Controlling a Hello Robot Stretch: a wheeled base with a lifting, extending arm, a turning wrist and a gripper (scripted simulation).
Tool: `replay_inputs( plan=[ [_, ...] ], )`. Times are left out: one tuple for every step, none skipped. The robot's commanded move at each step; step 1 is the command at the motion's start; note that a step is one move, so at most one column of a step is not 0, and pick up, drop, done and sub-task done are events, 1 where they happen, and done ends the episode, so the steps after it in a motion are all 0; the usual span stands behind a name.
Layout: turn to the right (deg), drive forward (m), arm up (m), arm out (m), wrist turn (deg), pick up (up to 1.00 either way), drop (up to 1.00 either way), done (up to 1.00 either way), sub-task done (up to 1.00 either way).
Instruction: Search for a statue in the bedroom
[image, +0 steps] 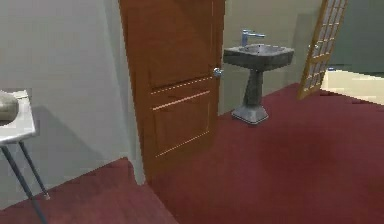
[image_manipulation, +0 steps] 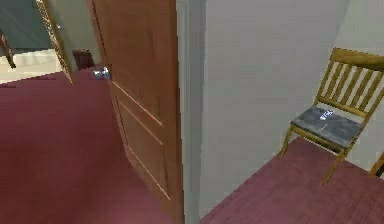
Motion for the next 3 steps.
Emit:
replay_inputs(
  plan=[
    [36.0,0.00,0.00,0.00,0.0,0.00,0.00,0.00,0.00],
    [0.0,0.30,0.00,0.00,0.0,0.00,0.00,0.00,0.00],
    [18.0,0.00,0.00,0.00,0.0,0.00,0.00,0.00,0.00]
  ],
)
